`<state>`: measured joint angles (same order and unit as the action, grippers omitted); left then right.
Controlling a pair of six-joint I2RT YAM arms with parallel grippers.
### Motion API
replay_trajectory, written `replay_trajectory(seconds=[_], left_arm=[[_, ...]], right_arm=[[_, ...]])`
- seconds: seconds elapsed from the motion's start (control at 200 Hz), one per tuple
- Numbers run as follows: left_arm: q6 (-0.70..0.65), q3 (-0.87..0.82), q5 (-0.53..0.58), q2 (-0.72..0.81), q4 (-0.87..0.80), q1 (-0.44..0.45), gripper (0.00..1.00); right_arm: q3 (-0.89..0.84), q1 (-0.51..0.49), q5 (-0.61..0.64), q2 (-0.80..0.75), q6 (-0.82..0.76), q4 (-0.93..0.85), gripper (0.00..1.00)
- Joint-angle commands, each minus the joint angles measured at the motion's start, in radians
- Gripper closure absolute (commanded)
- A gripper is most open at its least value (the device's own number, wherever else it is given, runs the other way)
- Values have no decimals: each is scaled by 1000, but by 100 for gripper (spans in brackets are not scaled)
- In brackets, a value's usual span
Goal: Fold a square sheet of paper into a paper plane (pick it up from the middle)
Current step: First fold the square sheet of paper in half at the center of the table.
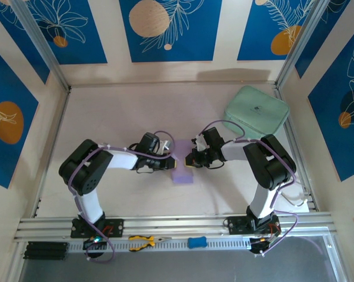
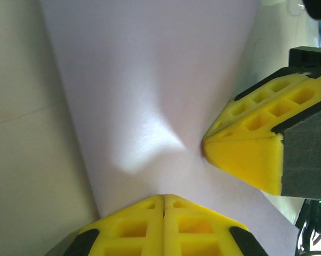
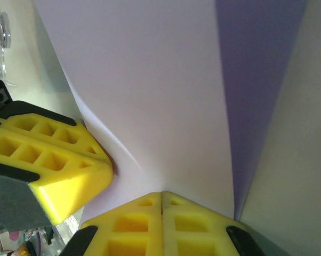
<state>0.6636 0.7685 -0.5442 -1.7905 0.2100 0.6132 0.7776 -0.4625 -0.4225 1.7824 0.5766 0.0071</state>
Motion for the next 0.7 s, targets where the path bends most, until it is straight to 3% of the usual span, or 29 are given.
replay_trajectory(seconds=[0.0, 0.19, 0.37, 0.5, 0.695], left_arm=[[14, 23, 13, 66, -100, -22, 100], [145, 14, -107, 76, -12, -10, 100], [192, -12, -144, 48, 19, -1, 100], [182, -31, -144, 13, -16, 5, 100], [121, -76, -58, -25, -90, 3, 100]], right_arm=[[-41, 5, 100, 26, -12, -100, 100], [-40, 6, 103, 27, -11, -104, 100], [-41, 4, 106, 28, -11, -104, 100], [-40, 4, 109, 31, -11, -106, 100], [-47, 4, 112, 35, -11, -102, 100]])
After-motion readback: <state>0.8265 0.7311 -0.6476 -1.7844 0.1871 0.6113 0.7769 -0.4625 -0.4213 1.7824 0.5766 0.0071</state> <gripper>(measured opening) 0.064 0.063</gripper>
